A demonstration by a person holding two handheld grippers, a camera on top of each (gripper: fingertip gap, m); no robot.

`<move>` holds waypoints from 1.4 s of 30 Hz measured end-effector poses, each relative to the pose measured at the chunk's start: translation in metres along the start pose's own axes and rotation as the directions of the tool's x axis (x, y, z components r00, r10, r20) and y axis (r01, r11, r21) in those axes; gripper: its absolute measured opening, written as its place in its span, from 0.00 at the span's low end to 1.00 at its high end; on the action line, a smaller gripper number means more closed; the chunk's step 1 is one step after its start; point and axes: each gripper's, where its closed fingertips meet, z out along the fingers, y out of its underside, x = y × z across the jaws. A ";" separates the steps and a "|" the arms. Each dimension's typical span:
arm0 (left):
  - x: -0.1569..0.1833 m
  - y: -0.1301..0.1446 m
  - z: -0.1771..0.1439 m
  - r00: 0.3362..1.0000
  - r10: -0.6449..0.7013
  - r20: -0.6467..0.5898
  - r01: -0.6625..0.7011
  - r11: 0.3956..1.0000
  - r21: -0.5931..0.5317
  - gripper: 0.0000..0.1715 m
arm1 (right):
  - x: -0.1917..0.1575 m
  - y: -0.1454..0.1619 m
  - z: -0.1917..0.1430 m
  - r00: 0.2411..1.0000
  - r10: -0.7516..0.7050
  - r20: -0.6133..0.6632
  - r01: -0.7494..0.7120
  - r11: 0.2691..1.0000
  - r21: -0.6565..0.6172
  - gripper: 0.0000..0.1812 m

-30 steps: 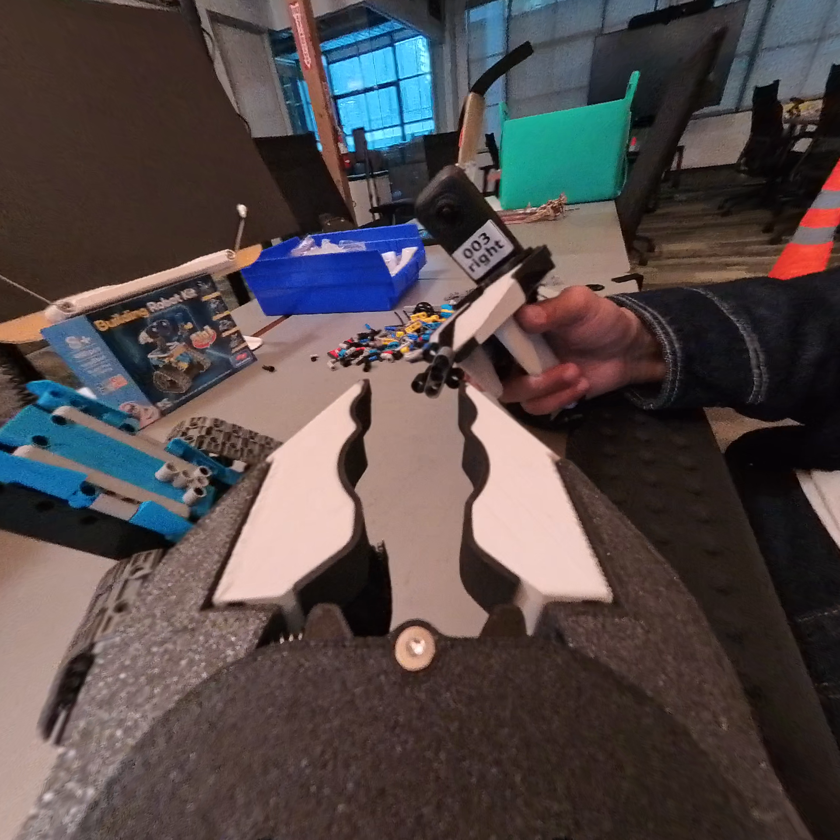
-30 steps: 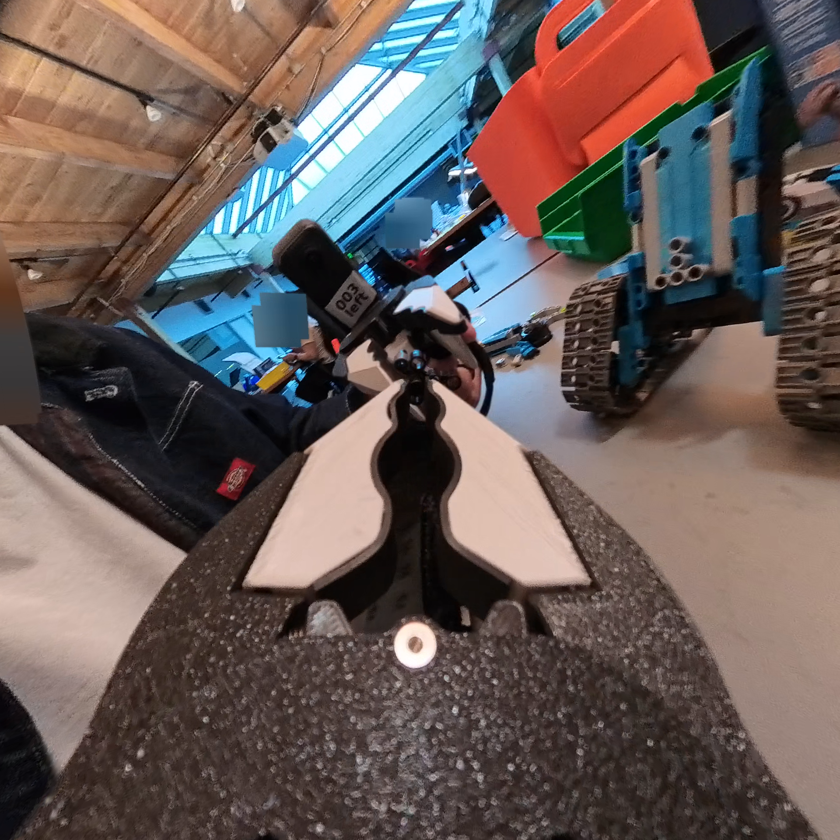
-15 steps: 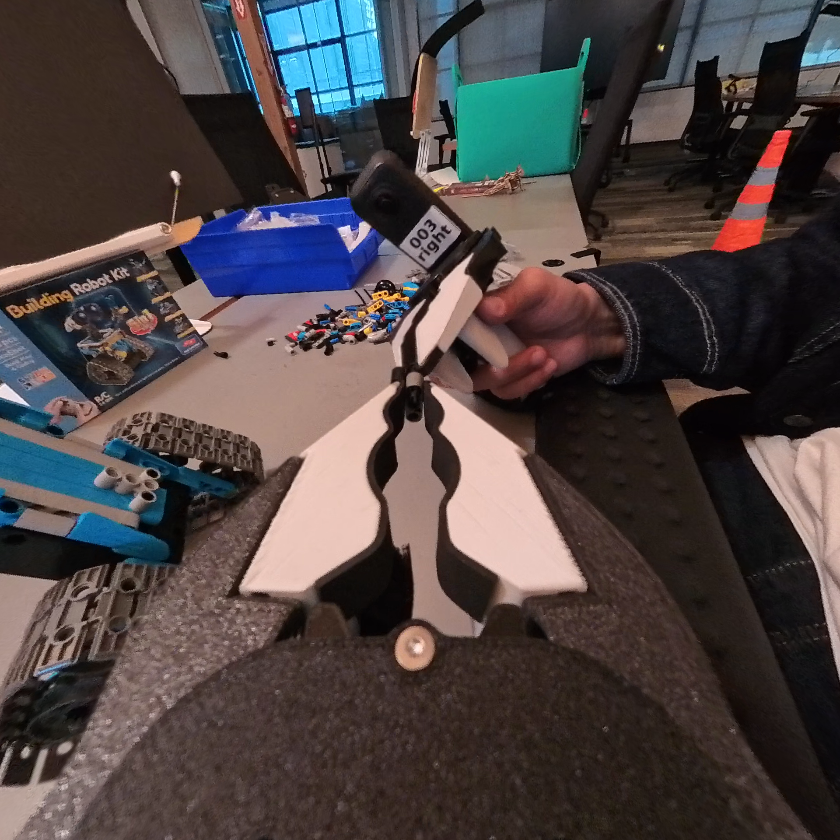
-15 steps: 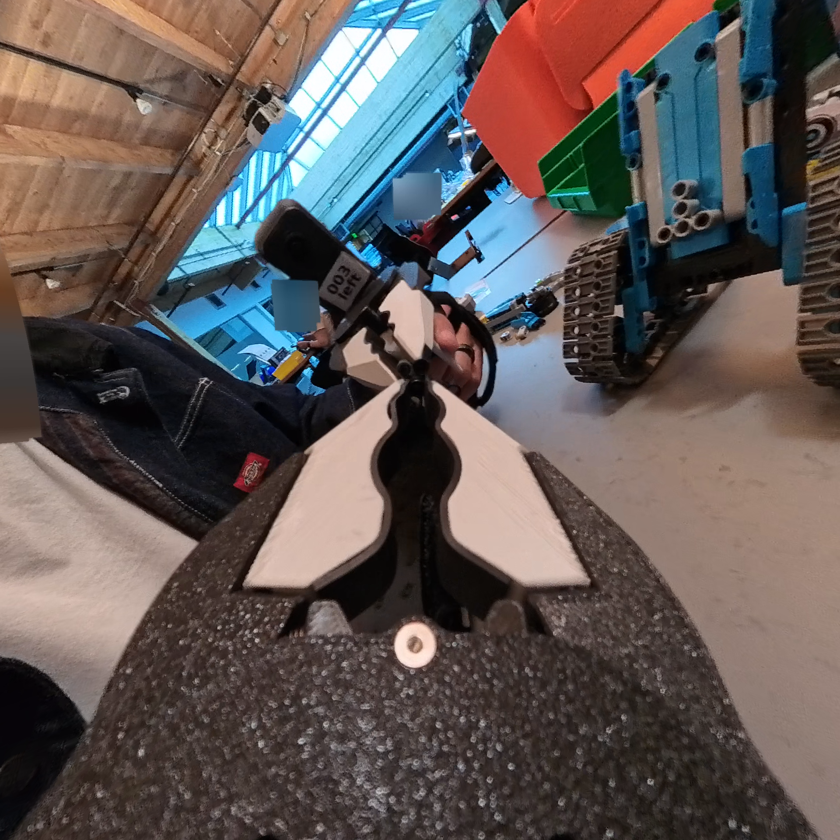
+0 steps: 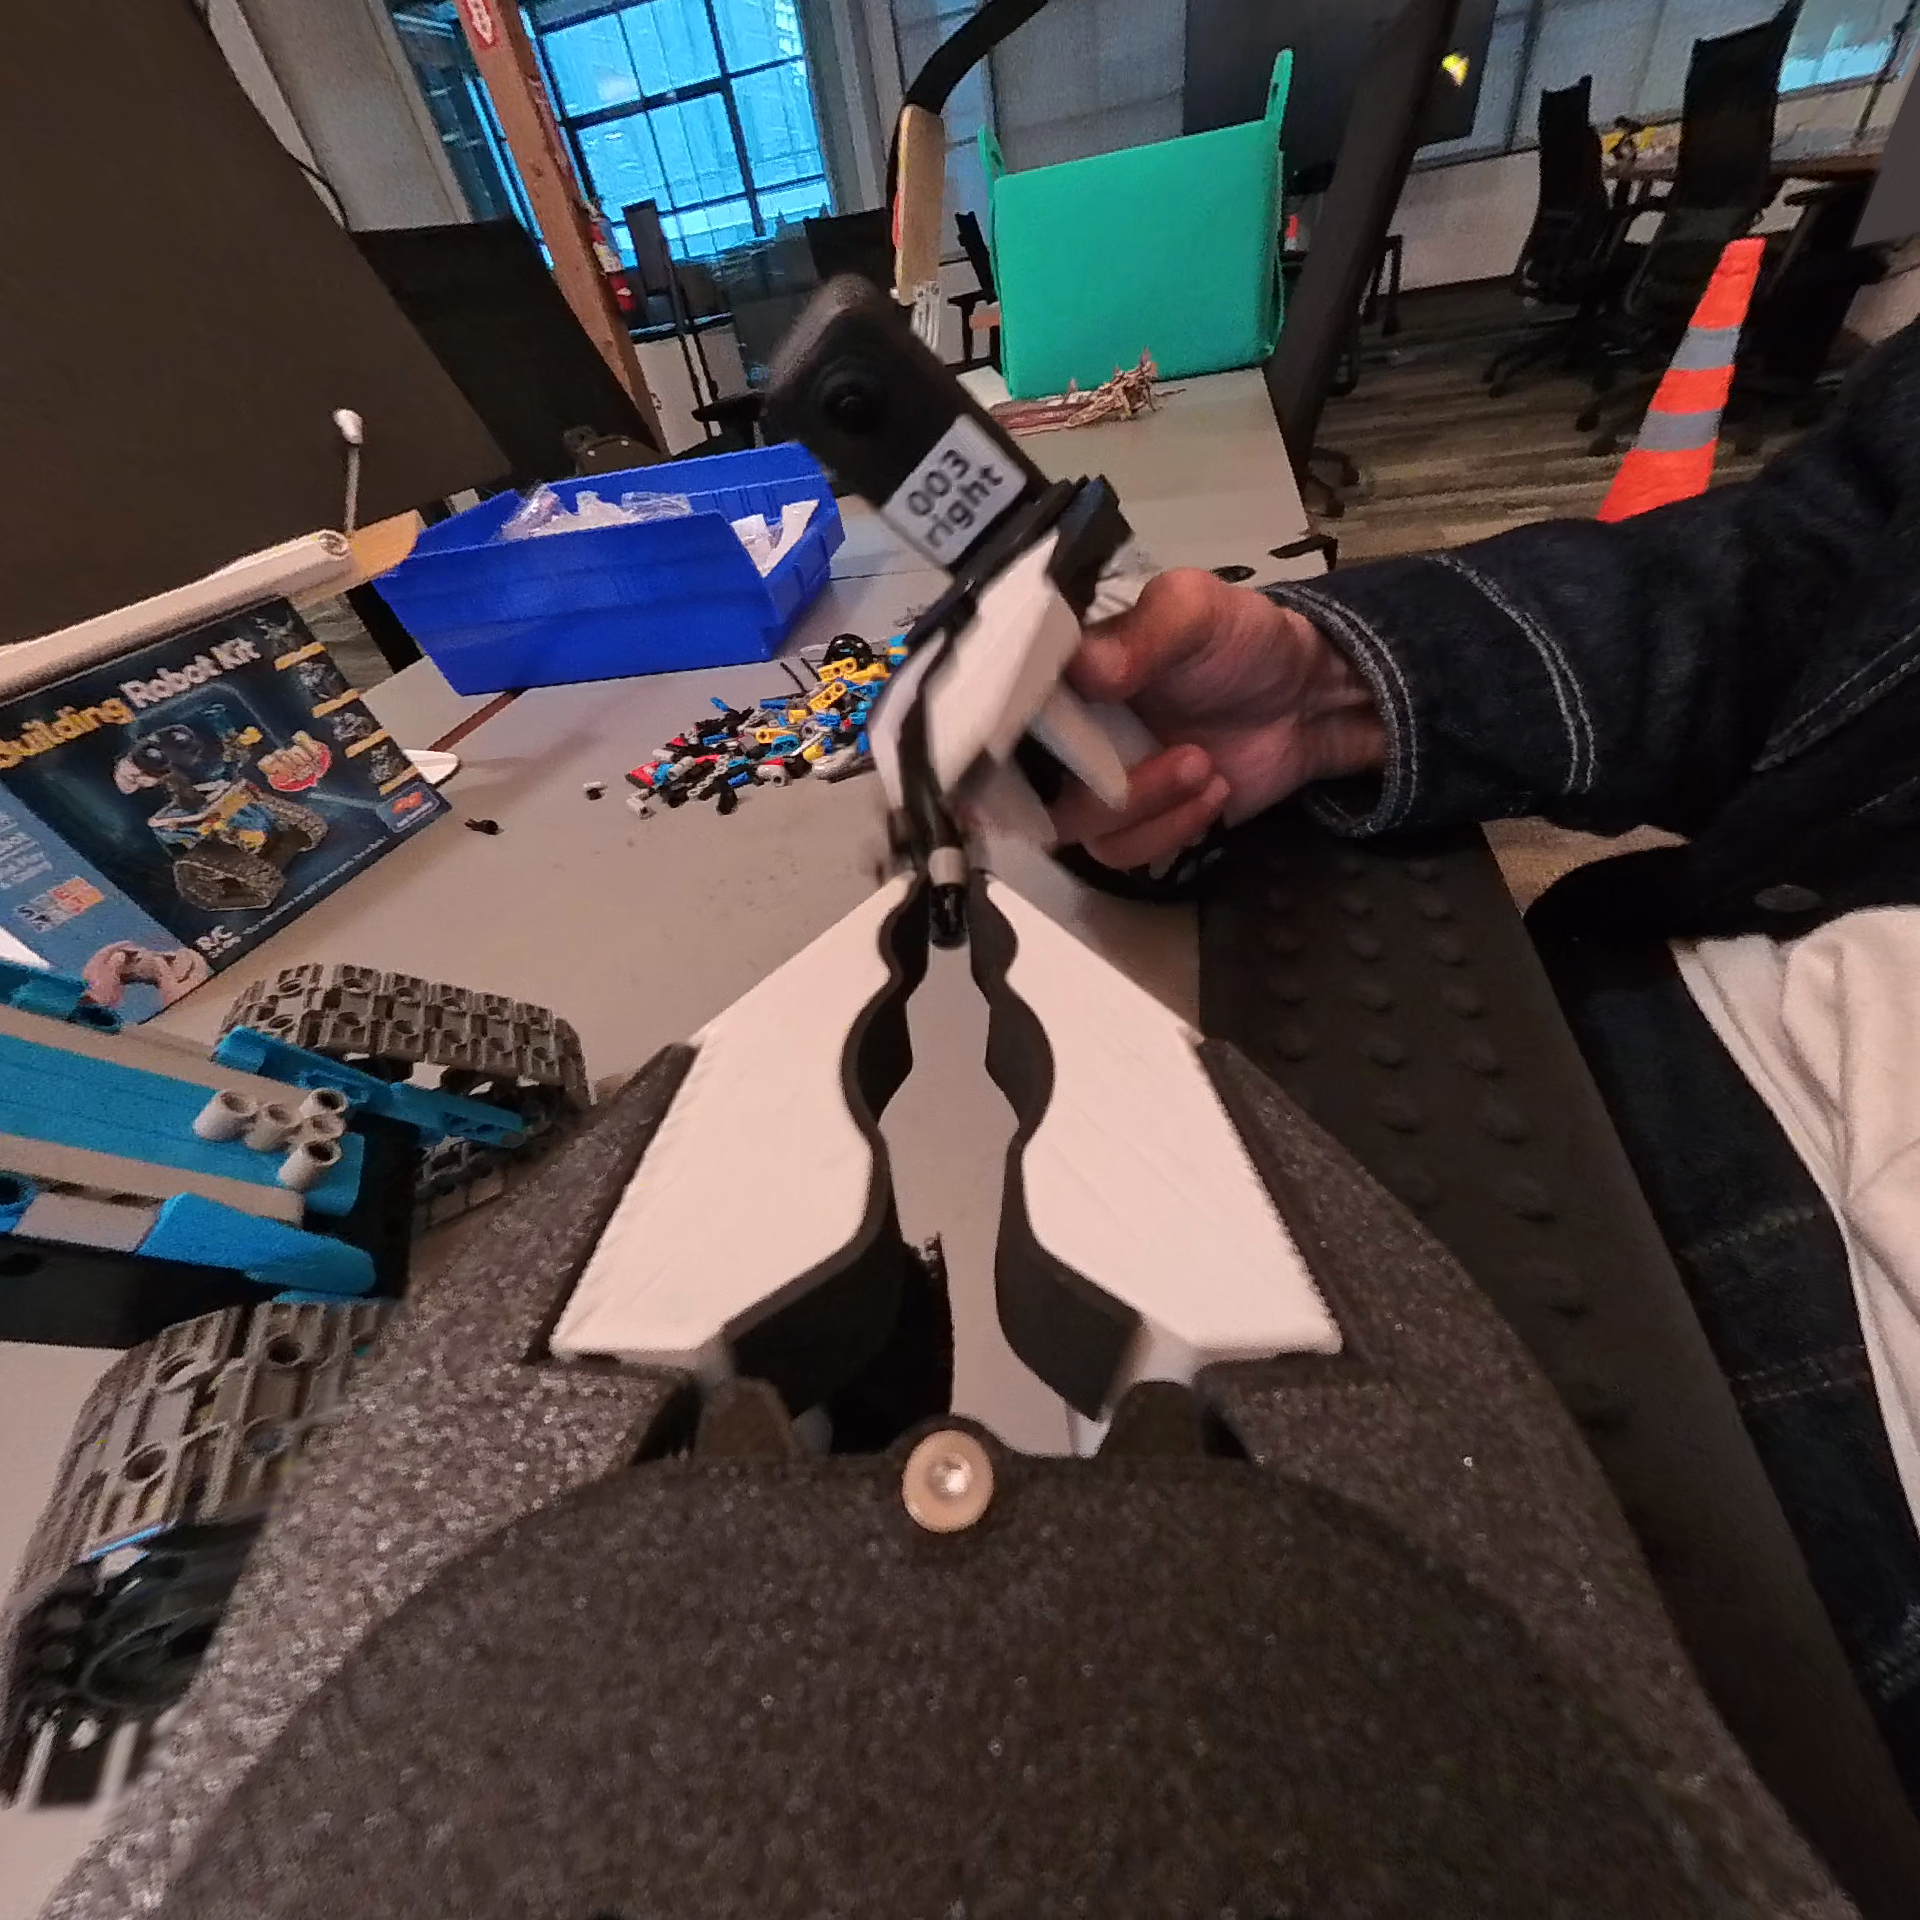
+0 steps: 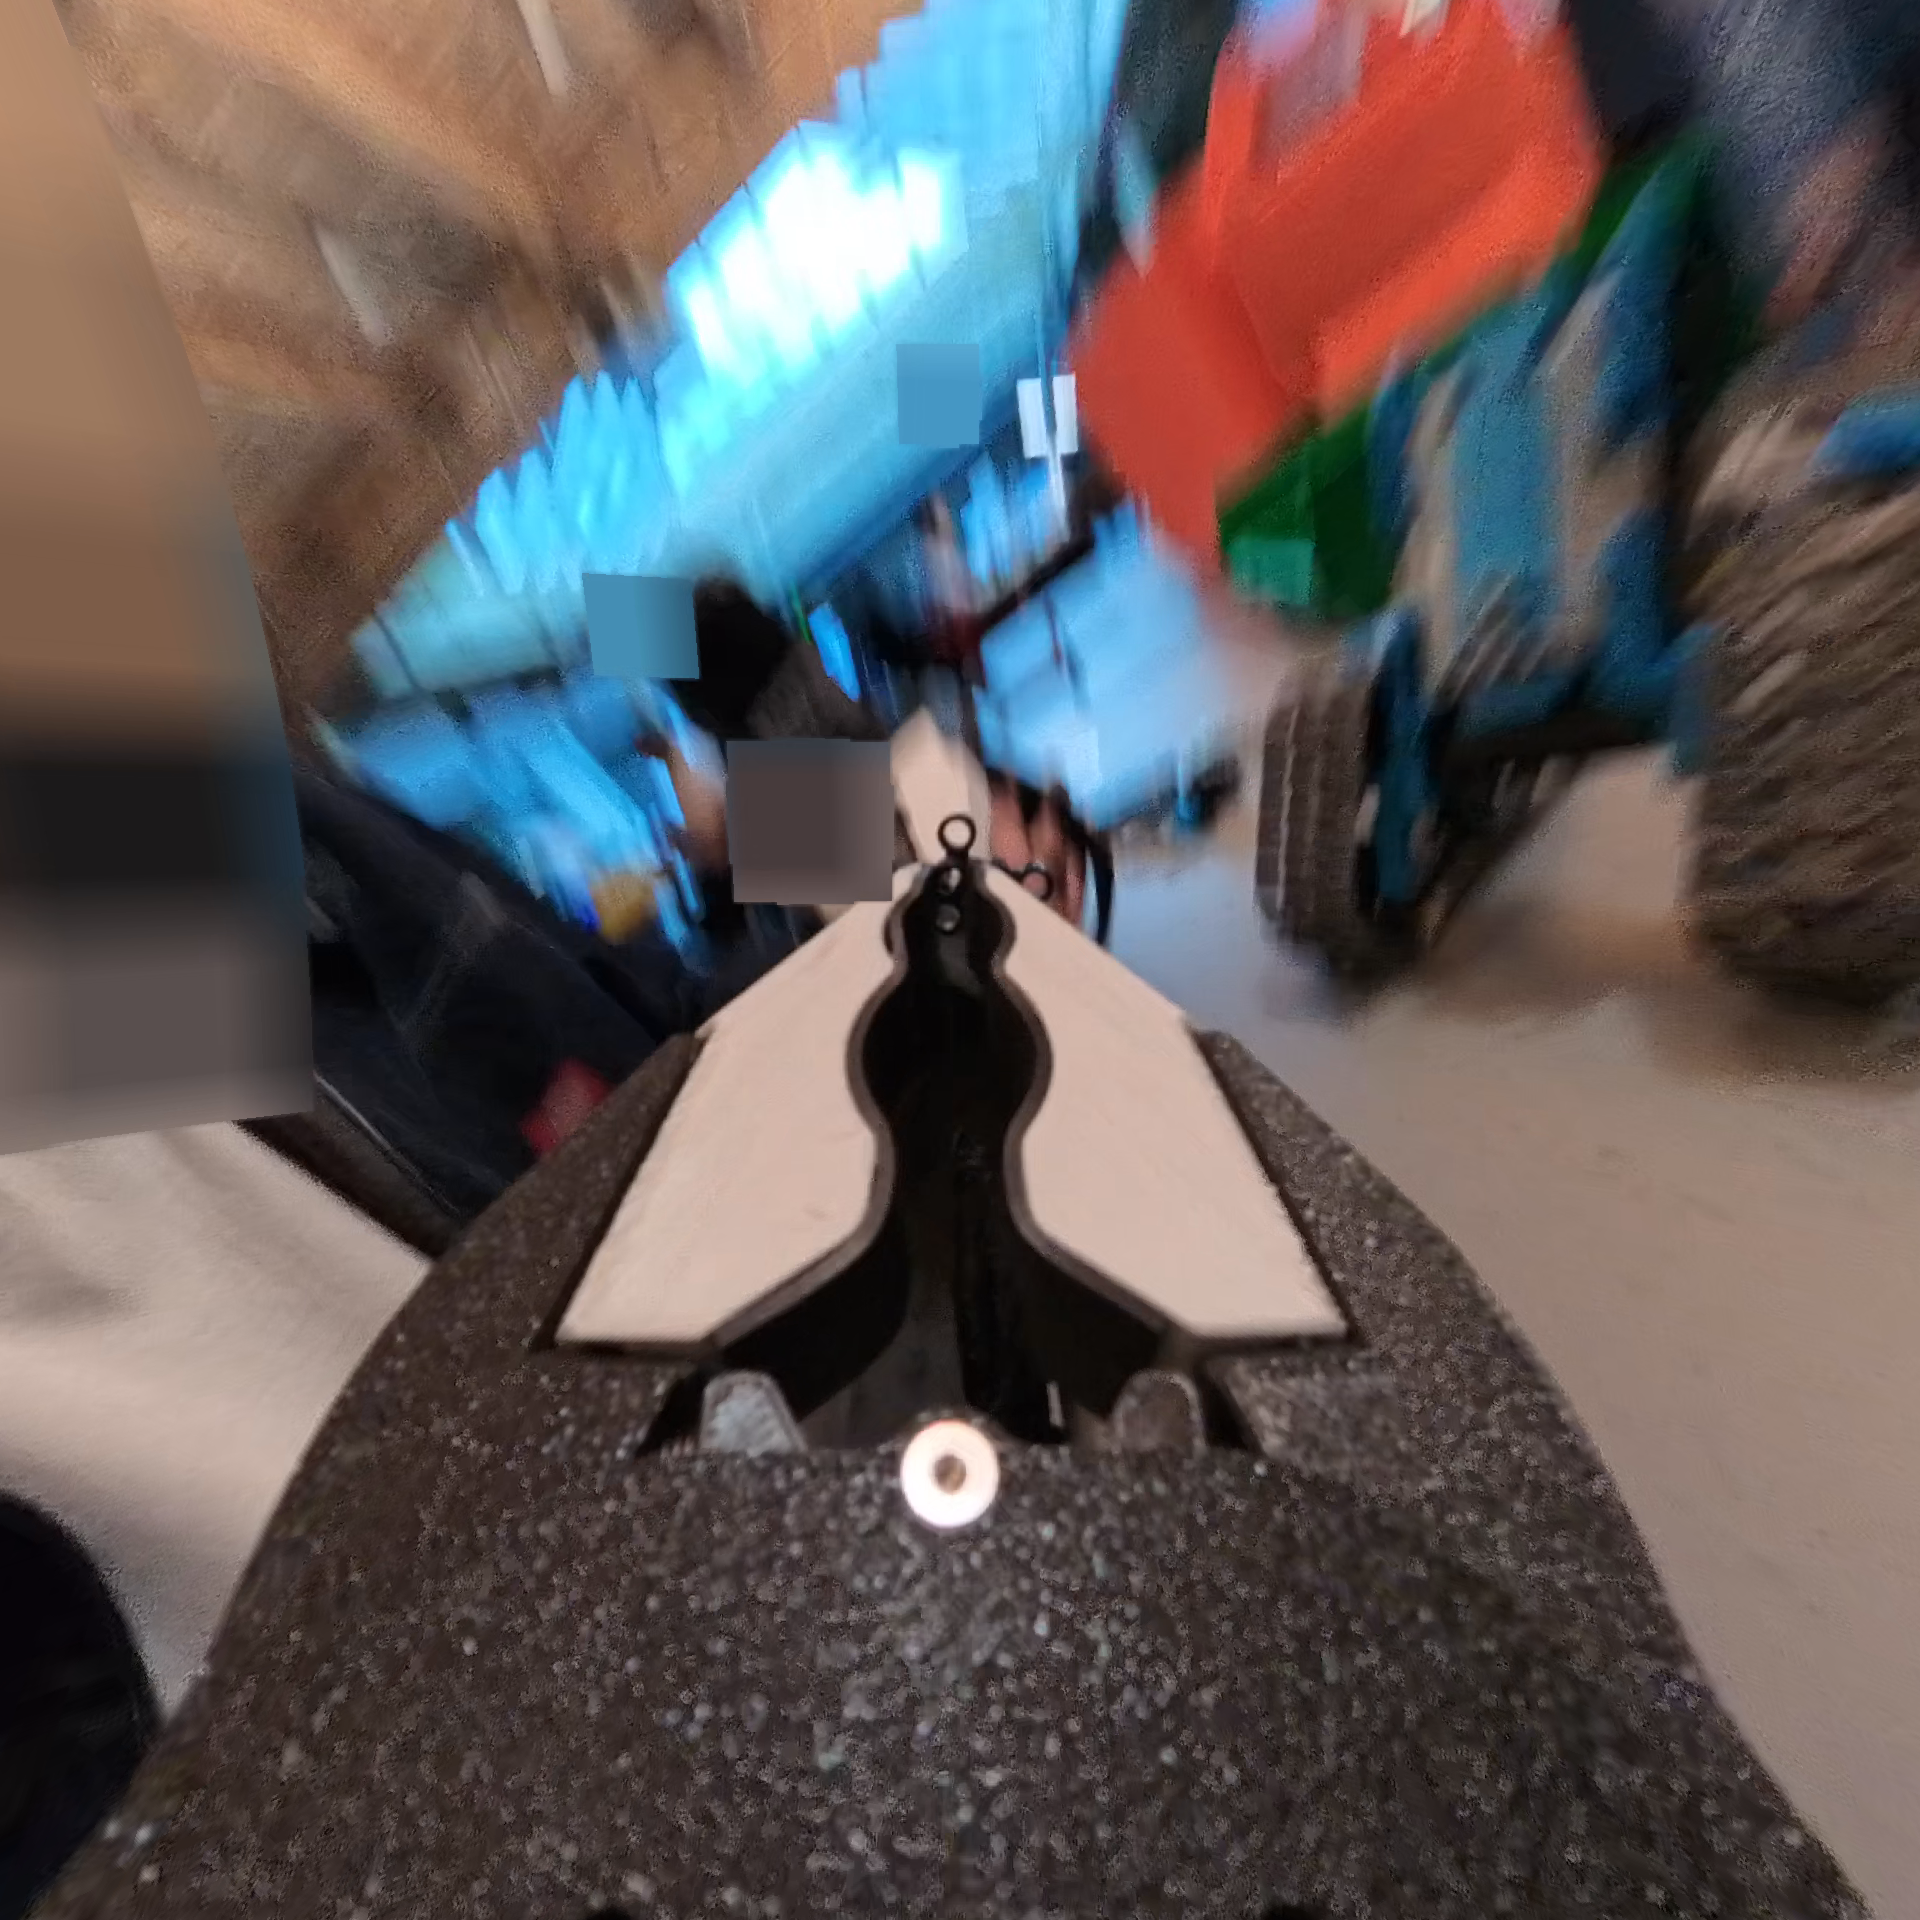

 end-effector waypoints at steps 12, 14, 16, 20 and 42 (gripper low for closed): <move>-0.018 0.016 -0.006 0.995 -0.028 0.098 0.033 0.998 -0.048 0.04 | 0.027 -0.032 -0.077 0.992 0.043 -0.118 -0.029 0.993 0.117 0.02; -0.016 0.012 -0.005 0.995 -0.049 0.082 0.051 0.998 -0.022 0.04 | 0.055 -0.009 -0.072 0.949 -0.021 -0.314 0.011 0.999 -0.032 0.02; -0.013 0.006 -0.004 0.996 -0.064 0.068 0.063 0.998 0.006 0.04 | 0.074 0.021 -0.063 0.876 -0.205 -0.436 0.088 0.958 -0.273 0.02; -0.006 0.001 0.000 0.997 -0.057 0.051 0.055 0.998 0.030 0.04 | 0.087 0.067 -0.047 0.795 -0.441 -0.416 0.144 0.804 -0.576 0.03; 0.022 -0.016 0.012 0.965 -0.215 -0.148 0.229 0.969 0.090 0.04 | -0.016 0.047 0.014 0.934 -0.356 0.019 0.346 0.891 -0.295 0.02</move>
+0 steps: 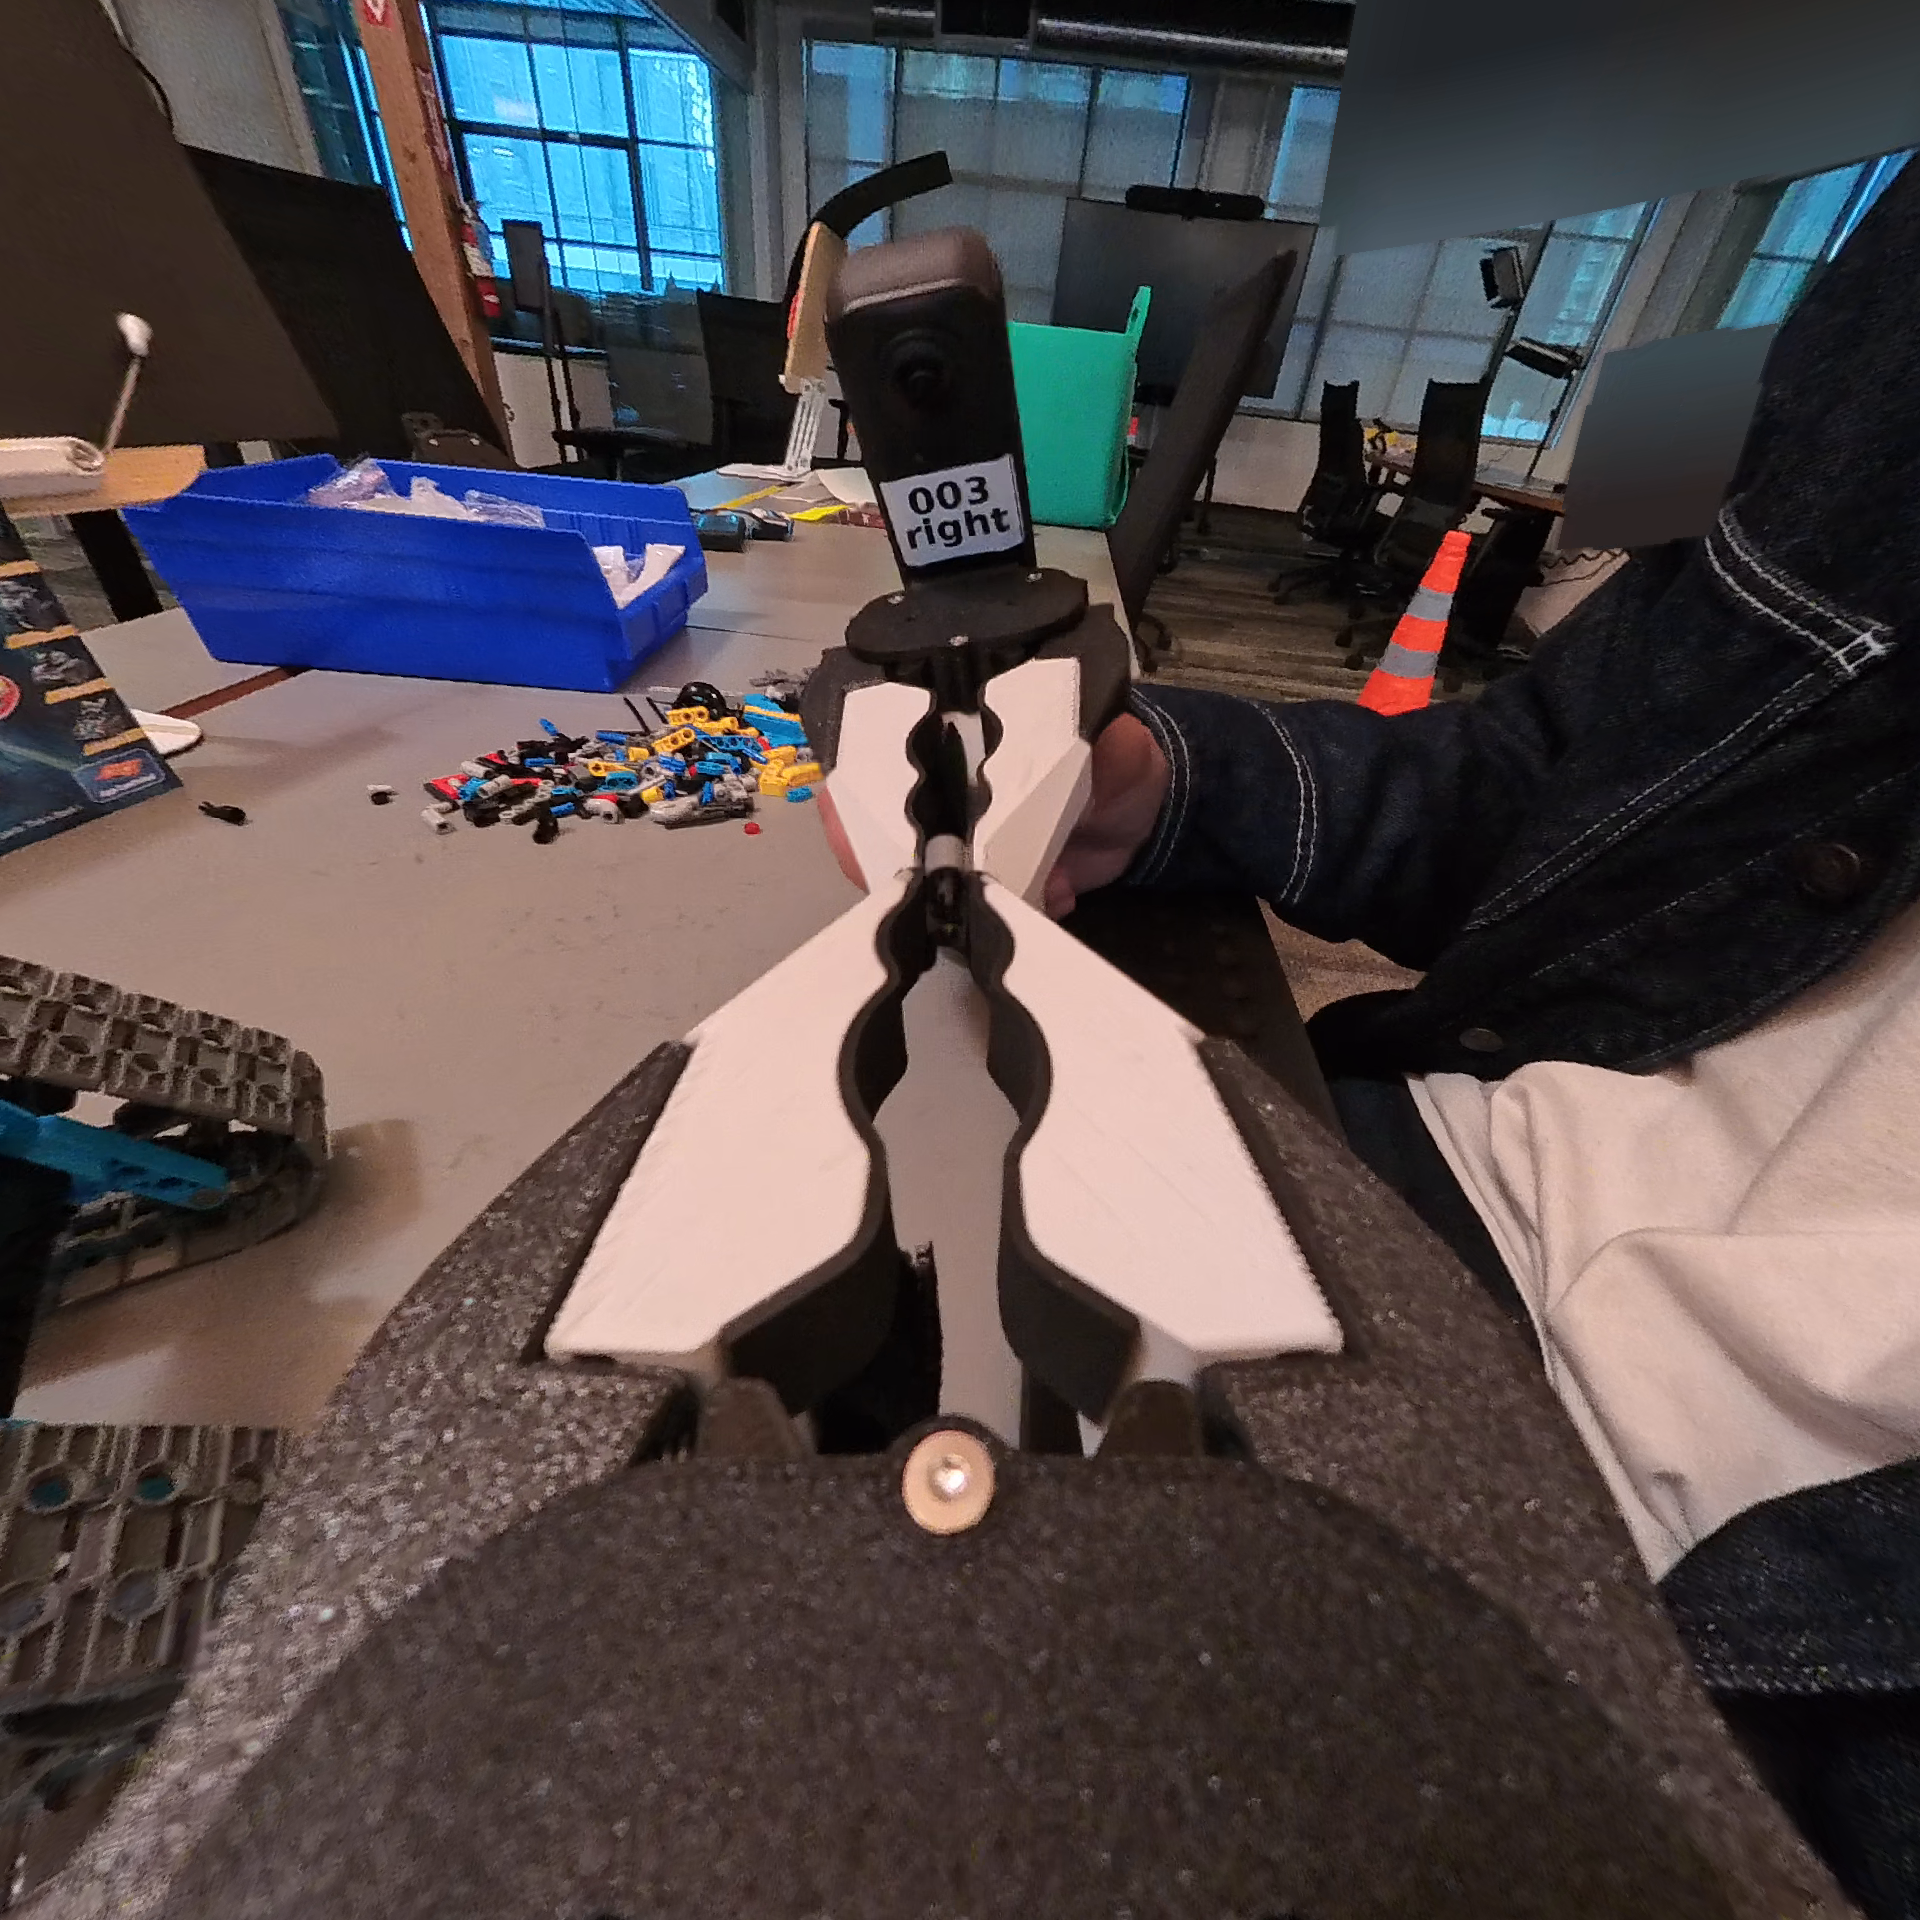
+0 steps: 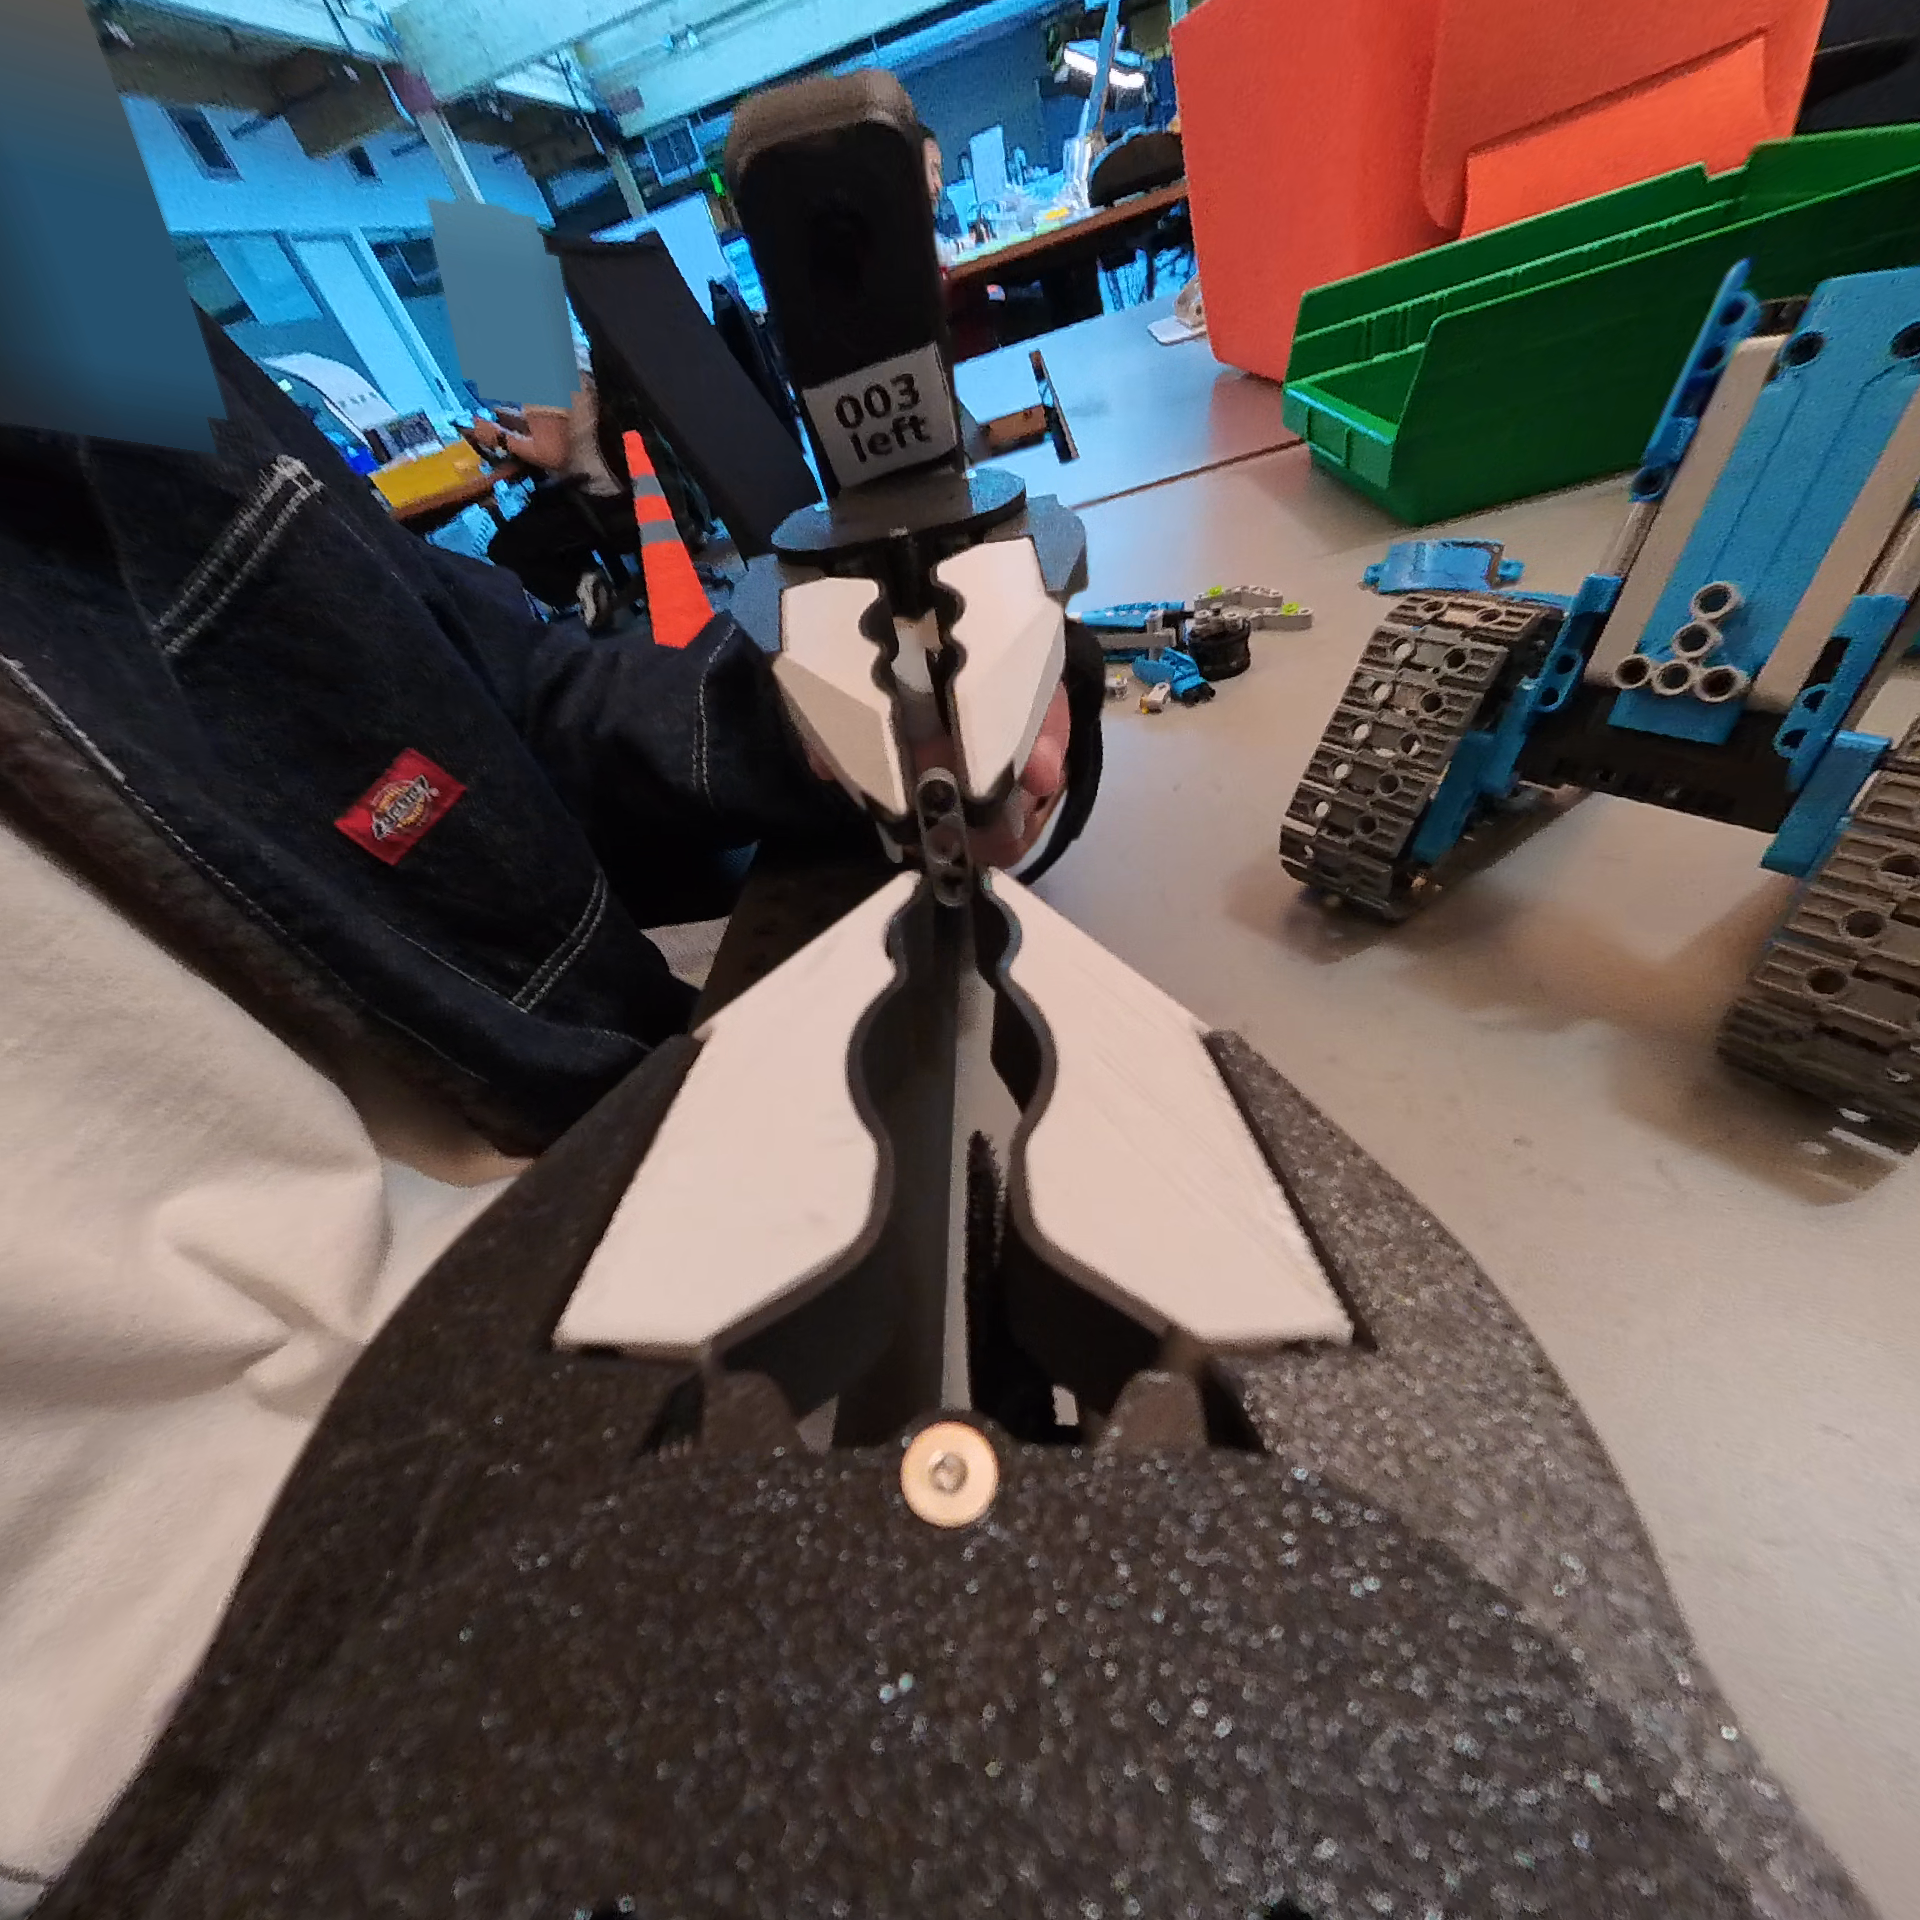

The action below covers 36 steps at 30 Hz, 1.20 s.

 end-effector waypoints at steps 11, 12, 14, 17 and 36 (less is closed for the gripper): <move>0.000 -0.002 -0.003 1.000 -0.015 -0.012 0.015 1.000 0.011 0.02 | -0.001 0.003 0.001 1.000 -0.010 0.005 0.010 1.000 -0.018 0.02; 0.001 -0.001 -0.003 1.000 -0.011 -0.013 0.011 1.000 0.010 0.02 | -0.001 0.004 0.001 1.000 -0.009 0.006 0.009 1.000 -0.021 0.03; 0.000 0.000 -0.003 1.000 0.018 0.000 -0.018 1.000 0.001 0.01 | 0.002 0.004 0.001 1.000 -0.019 -0.018 0.019 1.000 -0.020 0.03; -0.002 0.003 -0.003 1.000 0.018 0.012 -0.018 1.000 -0.021 0.01 | 0.003 -0.003 -0.002 0.997 -0.054 -0.055 0.055 0.998 0.017 0.09; -0.018 -0.011 -0.040 0.999 -0.039 0.038 0.036 0.997 0.064 0.01 | 0.016 -0.055 -0.084 0.996 0.002 -0.085 0.028 0.939 0.343 0.02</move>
